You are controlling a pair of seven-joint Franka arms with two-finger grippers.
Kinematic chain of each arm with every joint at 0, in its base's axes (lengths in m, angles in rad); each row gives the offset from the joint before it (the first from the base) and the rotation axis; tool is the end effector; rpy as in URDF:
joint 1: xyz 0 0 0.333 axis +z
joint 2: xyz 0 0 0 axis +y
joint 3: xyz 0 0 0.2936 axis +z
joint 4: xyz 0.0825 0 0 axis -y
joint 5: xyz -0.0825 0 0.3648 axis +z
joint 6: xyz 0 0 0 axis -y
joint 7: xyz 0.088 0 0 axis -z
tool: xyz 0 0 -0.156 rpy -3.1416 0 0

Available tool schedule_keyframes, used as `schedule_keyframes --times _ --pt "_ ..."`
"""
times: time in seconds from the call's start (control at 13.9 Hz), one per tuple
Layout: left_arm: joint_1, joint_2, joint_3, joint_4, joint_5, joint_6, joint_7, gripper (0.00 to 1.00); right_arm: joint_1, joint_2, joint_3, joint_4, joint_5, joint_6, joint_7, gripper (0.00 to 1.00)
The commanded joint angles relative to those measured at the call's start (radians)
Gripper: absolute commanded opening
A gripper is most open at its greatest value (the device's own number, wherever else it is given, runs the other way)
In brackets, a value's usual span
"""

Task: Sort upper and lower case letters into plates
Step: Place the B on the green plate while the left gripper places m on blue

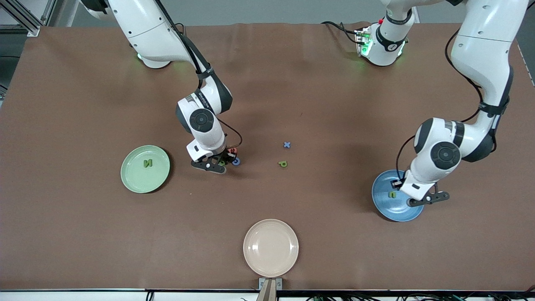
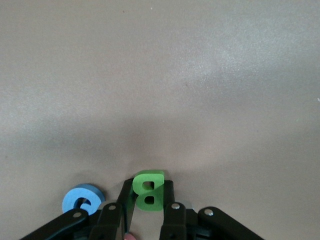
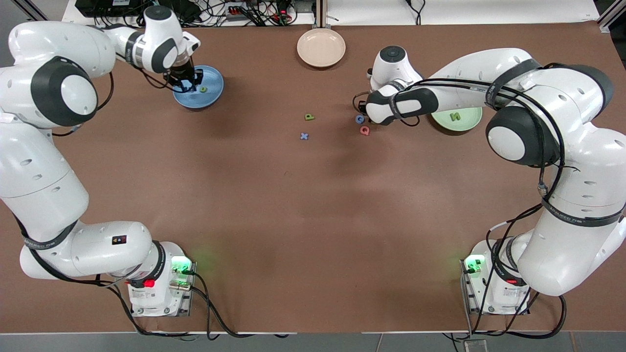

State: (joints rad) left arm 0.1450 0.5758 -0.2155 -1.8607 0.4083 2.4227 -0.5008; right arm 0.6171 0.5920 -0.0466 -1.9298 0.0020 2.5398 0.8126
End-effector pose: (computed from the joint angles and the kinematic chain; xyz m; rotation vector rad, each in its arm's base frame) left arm 0.6177 -0.0282 0.1608 -2.9886 -0.2349 -0.0820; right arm 0.5072 0.3248 0.1276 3.1123 -0.3683 0.0472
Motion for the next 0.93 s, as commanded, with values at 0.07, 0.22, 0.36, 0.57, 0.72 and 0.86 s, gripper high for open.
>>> schedule_keyframes --times 0.07,0.22,0.36,0.57,0.72,0.86 --pt "0.021 -0.022 -0.013 -0.034 0.026 0.03 0.025 1.0 -0.019 -0.044 -0.01 -0.051 -0.019 -0.013 -0.018 0.0" --pt "0.015 -0.025 -0.015 -0.032 0.024 0.03 0.004 1.0 -0.072 -0.095 -0.01 -0.052 -0.019 -0.082 -0.11 0.0" --pt "0.016 -0.037 -0.048 -0.034 0.015 0.013 -0.004 1.0 -0.132 -0.156 -0.01 -0.06 -0.019 -0.159 -0.208 0.0" --pt "0.007 -0.048 -0.155 -0.026 0.015 -0.051 -0.218 1.0 -0.253 -0.234 -0.009 -0.136 -0.019 -0.162 -0.404 0.0" --pt "0.004 -0.044 -0.25 -0.023 0.015 -0.071 -0.351 1.0 -0.336 -0.268 -0.009 -0.181 -0.019 -0.148 -0.539 0.0" --pt "-0.021 -0.016 -0.332 -0.015 0.018 -0.071 -0.461 1.0 -0.394 -0.27 -0.007 -0.266 -0.019 -0.022 -0.628 0.0"
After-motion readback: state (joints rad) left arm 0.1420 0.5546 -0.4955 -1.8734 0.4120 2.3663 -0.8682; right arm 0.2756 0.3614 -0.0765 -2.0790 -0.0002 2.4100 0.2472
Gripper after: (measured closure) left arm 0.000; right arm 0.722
